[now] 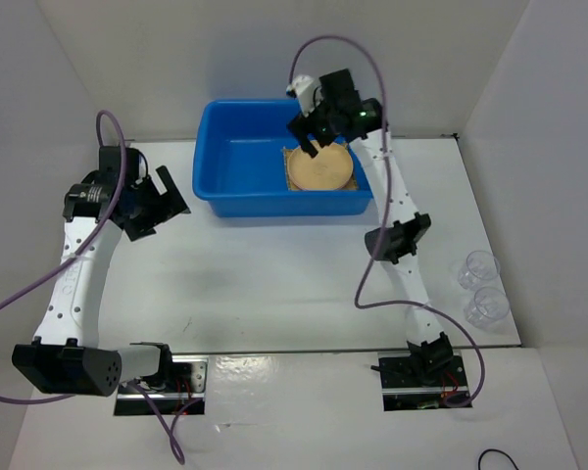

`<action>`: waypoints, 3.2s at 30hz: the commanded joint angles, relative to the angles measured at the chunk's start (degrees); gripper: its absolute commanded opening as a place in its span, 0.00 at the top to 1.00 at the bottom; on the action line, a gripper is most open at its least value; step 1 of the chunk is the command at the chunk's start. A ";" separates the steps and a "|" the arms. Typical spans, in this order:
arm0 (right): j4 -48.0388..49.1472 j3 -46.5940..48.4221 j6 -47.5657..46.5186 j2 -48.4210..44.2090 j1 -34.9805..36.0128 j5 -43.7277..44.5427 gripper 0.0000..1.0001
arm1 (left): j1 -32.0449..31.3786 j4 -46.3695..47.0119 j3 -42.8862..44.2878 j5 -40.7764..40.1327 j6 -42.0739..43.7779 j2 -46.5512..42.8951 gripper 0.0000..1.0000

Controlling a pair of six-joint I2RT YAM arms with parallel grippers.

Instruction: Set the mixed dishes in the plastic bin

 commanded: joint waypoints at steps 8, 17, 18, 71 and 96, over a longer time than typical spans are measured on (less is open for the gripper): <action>6.45 -39.54 12.68 -43.76 -1.09 16.53 0.02 | 0.91 9.55 -1.23 -0.71 5.07 -6.41 0.00; 7.16 -87.01 9.71 -65.57 -26.05 14.65 0.02 | -0.58 15.96 -7.13 10.73 6.83 -3.86 0.00; 7.16 -88.79 8.92 -66.19 -31.03 13.32 0.03 | -1.11 16.67 -7.13 11.78 6.83 -3.07 0.00; 5.43 -54.85 7.76 -50.13 -39.01 1.90 1.00 | -2.69 18.34 -14.95 17.15 -1.26 -3.85 0.00; 4.09 2.07 6.98 2.88 13.92 11.02 0.99 | -0.06 13.42 -18.46 17.50 -0.64 -7.01 0.00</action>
